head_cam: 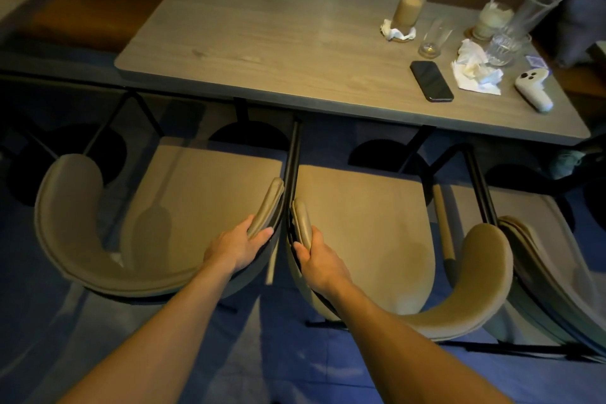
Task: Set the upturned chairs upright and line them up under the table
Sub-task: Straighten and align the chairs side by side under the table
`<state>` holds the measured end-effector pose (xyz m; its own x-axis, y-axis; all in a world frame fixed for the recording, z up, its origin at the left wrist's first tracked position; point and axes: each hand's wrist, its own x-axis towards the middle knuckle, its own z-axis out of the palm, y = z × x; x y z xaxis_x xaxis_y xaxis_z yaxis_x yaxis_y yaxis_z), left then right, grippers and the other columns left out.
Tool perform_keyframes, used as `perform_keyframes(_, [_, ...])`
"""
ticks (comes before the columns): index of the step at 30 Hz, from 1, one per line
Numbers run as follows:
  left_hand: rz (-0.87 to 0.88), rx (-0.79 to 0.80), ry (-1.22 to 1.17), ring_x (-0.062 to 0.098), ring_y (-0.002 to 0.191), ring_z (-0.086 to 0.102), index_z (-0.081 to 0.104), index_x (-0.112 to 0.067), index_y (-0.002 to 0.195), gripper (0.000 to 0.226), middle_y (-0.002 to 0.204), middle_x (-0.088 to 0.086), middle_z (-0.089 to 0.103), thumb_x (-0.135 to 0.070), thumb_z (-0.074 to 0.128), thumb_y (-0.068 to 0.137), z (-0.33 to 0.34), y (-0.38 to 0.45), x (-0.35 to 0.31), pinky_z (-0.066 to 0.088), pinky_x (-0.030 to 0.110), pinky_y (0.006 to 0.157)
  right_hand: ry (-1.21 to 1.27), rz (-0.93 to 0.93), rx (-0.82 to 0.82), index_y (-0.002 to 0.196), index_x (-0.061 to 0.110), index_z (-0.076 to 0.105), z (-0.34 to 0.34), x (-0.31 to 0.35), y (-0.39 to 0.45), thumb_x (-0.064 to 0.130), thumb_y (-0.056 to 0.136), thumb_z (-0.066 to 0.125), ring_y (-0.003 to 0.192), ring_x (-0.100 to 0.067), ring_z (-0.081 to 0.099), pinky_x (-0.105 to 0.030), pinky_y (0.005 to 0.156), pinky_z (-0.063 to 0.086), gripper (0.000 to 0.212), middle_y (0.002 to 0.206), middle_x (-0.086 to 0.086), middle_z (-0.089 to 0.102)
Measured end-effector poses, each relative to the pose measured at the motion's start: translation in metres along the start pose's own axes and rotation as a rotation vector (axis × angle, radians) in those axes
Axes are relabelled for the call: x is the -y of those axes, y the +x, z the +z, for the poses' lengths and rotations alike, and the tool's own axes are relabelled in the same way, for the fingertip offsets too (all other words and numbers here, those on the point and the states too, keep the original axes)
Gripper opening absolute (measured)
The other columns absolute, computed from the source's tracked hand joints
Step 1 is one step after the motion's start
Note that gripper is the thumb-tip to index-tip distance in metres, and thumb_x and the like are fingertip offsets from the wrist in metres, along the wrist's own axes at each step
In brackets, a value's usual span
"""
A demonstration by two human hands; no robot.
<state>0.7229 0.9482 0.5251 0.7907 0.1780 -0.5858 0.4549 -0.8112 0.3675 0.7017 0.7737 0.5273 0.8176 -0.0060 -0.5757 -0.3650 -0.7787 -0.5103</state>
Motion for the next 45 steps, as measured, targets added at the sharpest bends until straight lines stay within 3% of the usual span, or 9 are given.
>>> perform_keyframes(3, [-0.049, 0.042, 0.068, 0.035, 0.130, 0.045, 0.015, -0.035, 0.154, 0.077, 0.146, 0.009, 0.046, -0.073, 0.029, 0.089, 0.001, 0.004, -0.001, 0.039, 0.044, 0.103, 0.008, 0.013, 0.019, 0.149, 0.034, 0.015, 0.001, -0.001, 0.003, 0.060, 0.094, 0.029, 0.115, -0.037, 0.057, -0.050, 0.096, 0.046, 0.063, 0.134, -0.013, 0.057])
perform_keyframes(17, [-0.057, 0.005, 0.152, 0.035, 0.121, 0.050, 0.026, -0.040, 0.150, 0.070, 0.135, 0.008, 0.056, -0.073, 0.028, 0.089, 0.010, -0.001, 0.003, 0.043, 0.041, 0.096, 0.007, -0.019, 0.013, 0.149, 0.031, 0.018, 0.003, -0.006, 0.006, 0.059, 0.094, 0.029, 0.114, -0.036, 0.057, -0.049, 0.096, 0.046, 0.062, 0.131, -0.012, 0.059])
perform_keyframes(22, [-0.032, -0.033, 0.223, 0.034, 0.115, 0.052, 0.031, -0.041, 0.146, 0.059, 0.127, 0.007, 0.059, -0.068, 0.028, 0.093, 0.007, -0.011, 0.000, 0.040, 0.036, 0.082, 0.003, -0.038, 0.000, 0.146, 0.031, 0.020, 0.003, -0.007, 0.008, 0.061, 0.094, 0.028, 0.110, -0.033, 0.059, -0.049, 0.093, 0.048, 0.061, 0.126, -0.010, 0.061])
perform_keyframes(32, [-0.045, -0.003, 0.195, 0.034, 0.123, 0.050, 0.018, -0.040, 0.152, 0.075, 0.138, 0.007, 0.054, -0.077, 0.023, 0.087, 0.007, -0.015, 0.001, 0.040, 0.041, 0.093, -0.022, -0.042, -0.028, 0.148, 0.030, 0.019, 0.004, -0.008, 0.007, 0.059, 0.095, 0.028, 0.110, -0.033, 0.059, -0.048, 0.092, 0.049, 0.061, 0.128, -0.010, 0.060])
perform_keyframes(36, [-0.078, 0.010, 0.031, 0.033, 0.124, 0.050, 0.027, -0.035, 0.150, 0.082, 0.140, 0.006, 0.052, -0.081, 0.028, 0.082, 0.007, -0.020, -0.001, 0.040, 0.043, 0.098, 0.172, -0.028, 0.079, 0.153, 0.025, 0.020, -0.004, -0.005, 0.001, 0.060, 0.094, 0.034, 0.127, -0.031, 0.050, -0.043, 0.106, 0.039, 0.070, 0.143, -0.010, 0.050])
perform_keyframes(38, [-0.113, 0.018, -0.074, 0.033, 0.127, 0.047, 0.033, -0.028, 0.148, 0.092, 0.143, 0.007, 0.048, -0.084, 0.030, 0.075, 0.007, -0.023, -0.004, 0.039, 0.046, 0.102, 0.327, -0.019, 0.143, 0.152, 0.018, 0.029, -0.018, -0.006, -0.006, 0.061, 0.095, 0.034, 0.133, -0.025, 0.044, -0.031, 0.109, 0.031, 0.072, 0.146, -0.004, 0.046])
perform_keyframes(40, [-0.139, -0.065, -0.117, 0.034, 0.132, 0.040, 0.030, -0.025, 0.150, 0.088, 0.148, 0.010, 0.040, -0.078, 0.035, 0.080, 0.009, -0.031, -0.016, 0.034, 0.048, 0.107, 0.383, 0.013, 0.161, 0.138, 0.009, 0.051, -0.041, -0.018, -0.013, 0.057, 0.098, 0.034, 0.124, -0.025, 0.053, -0.027, 0.097, 0.035, 0.066, 0.131, -0.003, 0.058])
perform_keyframes(42, [-0.094, -0.253, -0.100, 0.033, 0.136, 0.034, 0.029, -0.022, 0.150, 0.073, 0.151, 0.010, 0.035, -0.063, 0.038, 0.091, 0.015, -0.045, -0.037, 0.029, 0.046, 0.109, 0.360, 0.044, 0.056, 0.121, 0.008, 0.063, -0.068, -0.047, -0.021, 0.050, 0.099, 0.039, 0.111, -0.028, 0.061, -0.032, 0.093, 0.045, 0.053, 0.117, -0.009, 0.067])
perform_keyframes(45, [0.036, -0.416, -0.099, 0.030, 0.139, 0.030, 0.030, -0.021, 0.150, 0.066, 0.153, 0.007, 0.032, -0.055, 0.039, 0.094, 0.037, -0.064, -0.075, 0.028, 0.045, 0.110, 0.104, 0.111, -0.297, 0.118, 0.012, 0.064, -0.122, -0.101, -0.037, 0.034, 0.100, 0.042, 0.105, -0.030, 0.063, -0.033, 0.084, 0.048, 0.036, 0.112, -0.011, 0.068])
